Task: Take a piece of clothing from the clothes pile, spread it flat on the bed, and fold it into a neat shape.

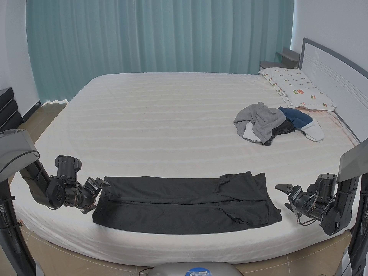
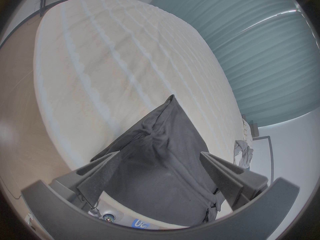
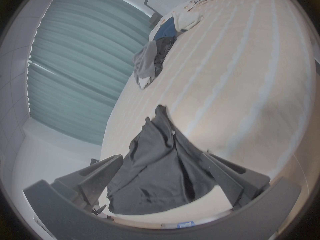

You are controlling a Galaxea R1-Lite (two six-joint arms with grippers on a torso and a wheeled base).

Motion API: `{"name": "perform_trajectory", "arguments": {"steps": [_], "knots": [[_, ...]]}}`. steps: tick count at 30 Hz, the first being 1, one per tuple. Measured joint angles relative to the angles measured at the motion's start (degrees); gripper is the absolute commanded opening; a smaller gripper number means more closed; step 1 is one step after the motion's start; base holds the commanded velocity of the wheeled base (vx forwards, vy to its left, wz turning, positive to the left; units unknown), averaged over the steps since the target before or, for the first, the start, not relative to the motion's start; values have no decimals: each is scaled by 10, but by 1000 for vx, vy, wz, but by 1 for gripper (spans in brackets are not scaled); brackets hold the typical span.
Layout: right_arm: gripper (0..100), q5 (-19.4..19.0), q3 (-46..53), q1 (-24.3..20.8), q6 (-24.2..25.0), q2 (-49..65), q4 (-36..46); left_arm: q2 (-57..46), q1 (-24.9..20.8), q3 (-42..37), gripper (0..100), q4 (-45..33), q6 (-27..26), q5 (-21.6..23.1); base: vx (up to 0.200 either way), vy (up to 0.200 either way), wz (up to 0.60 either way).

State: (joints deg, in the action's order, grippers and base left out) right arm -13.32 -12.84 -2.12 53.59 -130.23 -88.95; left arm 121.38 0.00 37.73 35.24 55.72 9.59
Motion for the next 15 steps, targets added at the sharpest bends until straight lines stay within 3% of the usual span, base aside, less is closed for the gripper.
{"name": "perform_trajectory", "arguments": {"steps": [15], "knots": [[100,-23,-14,18,1,-37,0,-9,12,12,100,0,-2,0,0,0,0]]}}
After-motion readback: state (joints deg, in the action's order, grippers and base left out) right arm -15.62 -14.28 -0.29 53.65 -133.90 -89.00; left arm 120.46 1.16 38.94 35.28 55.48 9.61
